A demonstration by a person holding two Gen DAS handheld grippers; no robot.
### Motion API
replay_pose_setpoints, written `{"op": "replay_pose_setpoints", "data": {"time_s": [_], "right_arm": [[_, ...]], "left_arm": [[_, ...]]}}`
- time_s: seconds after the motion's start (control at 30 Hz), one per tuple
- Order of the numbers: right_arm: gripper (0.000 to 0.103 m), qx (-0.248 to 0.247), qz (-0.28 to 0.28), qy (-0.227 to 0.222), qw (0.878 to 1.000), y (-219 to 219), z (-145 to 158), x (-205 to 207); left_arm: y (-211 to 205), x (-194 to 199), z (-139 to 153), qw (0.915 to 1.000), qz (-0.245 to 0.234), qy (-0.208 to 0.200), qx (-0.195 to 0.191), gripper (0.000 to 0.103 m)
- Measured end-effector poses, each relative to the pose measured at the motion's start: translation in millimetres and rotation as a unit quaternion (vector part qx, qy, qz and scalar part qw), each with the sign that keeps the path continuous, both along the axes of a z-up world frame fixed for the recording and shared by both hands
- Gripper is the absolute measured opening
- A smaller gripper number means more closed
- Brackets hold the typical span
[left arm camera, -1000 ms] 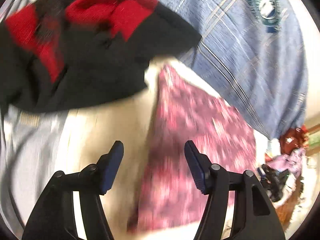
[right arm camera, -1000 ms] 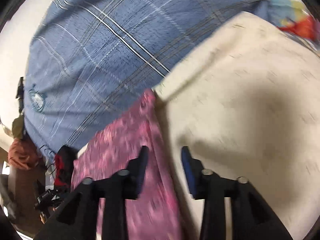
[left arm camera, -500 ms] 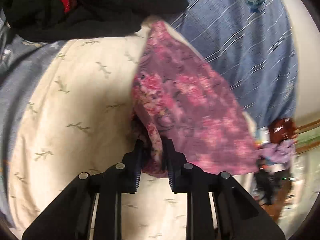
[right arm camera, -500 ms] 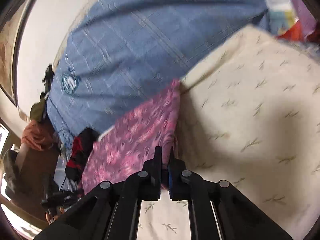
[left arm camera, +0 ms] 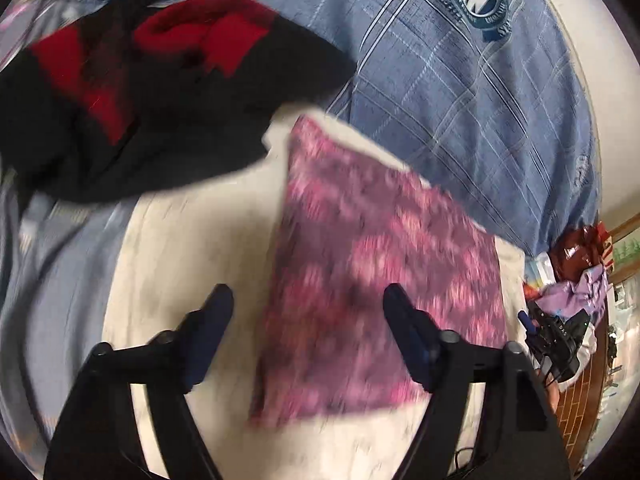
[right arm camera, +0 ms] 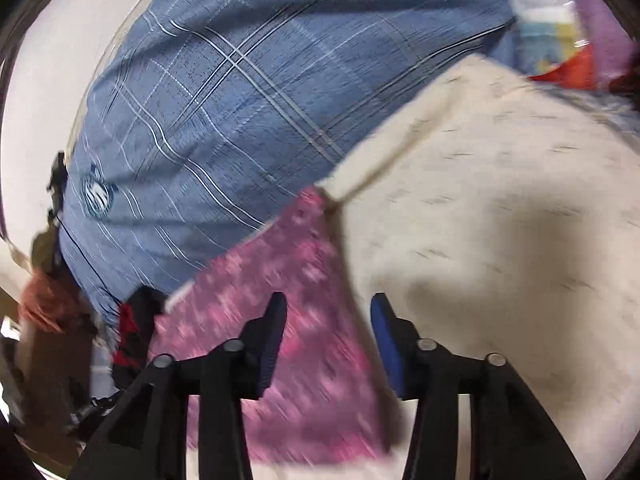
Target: Fold small clothes
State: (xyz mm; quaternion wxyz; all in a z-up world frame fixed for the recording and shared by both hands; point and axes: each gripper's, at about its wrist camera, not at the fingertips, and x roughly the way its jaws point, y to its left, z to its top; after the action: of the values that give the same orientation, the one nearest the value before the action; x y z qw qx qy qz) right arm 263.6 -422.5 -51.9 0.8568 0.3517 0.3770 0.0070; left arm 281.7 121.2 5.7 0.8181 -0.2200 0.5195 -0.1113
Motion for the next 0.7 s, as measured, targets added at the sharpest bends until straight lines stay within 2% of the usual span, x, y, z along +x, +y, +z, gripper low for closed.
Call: {"op": "replay_pose_setpoints", "data": {"time_s": [0.13,0.23,0.27,0.3,0.33,0.4,0.43,0.47,0.53,0.57,0.63,0.7], "right_arm": [[0.048,0.027,-0.016,0.028,0.999,4.4,-20.7,62.7],[0.048,0.028,-0.030,0.053,0.998,6.7,-38.2,100.0],[0.042,0.035,-0.023,0.057,0.998,8.5,-42.8,109.7],[0.032,0.042,0.000,0.048,0.998,12.8,-43.4,119.0],[0.012,0.024,0.026,0.036,0.999,19.4,-36.9,126.5],[0.006,-0.035,0.054,-0.009,0.998,30.5,-12.5,129.8],[0.005,-0.036,0.049,-0.030,0.998,28.4,-5.0,127.4],[0.004,-0.032,0.034,-0.038,0.998,23.1,-2.8,126.8],[0.004,-0.036,0.003,-0.005,0.999,10.0,-16.7,132.8],[0.005,-0.041,0.000,0.023,0.999,7.8,-27.2,136.9],[0.007,-0.056,0.007,0.076,0.995,12.8,-45.9,141.4],[0.015,-0.070,-0.006,0.068,0.995,17.7,-37.8,132.1]], "left_arm": [[-17.2,58.0,-28.0,0.9984,-0.006,0.054,0.012,0.078],[-20.6,85.6,-51.8,0.9956,0.007,0.093,-0.016,0.075],[-21.1,90.8,-52.3,0.9957,0.013,0.088,-0.025,0.062],[-22.9,93.3,-48.4,0.9967,0.009,0.074,-0.032,0.047],[-25.0,95.1,-43.9,0.9972,0.000,0.066,-0.035,0.026],[-28.3,97.2,-33.7,0.9994,0.002,0.033,-0.013,0.023],[-29.9,98.6,-32.0,0.9998,0.003,0.018,0.007,0.014],[-32.3,103.8,-36.5,0.9988,0.012,0.014,0.046,0.009],[-34.8,113.5,-53.0,0.9945,0.024,0.033,0.097,0.009],[-33.0,115.8,-60.3,0.9936,0.032,0.041,0.100,0.009],[-30.3,110.8,-50.8,0.9938,0.043,0.030,0.098,0.009],[-30.6,94.6,-28.2,0.9941,0.037,-0.003,0.102,0.009]]}}
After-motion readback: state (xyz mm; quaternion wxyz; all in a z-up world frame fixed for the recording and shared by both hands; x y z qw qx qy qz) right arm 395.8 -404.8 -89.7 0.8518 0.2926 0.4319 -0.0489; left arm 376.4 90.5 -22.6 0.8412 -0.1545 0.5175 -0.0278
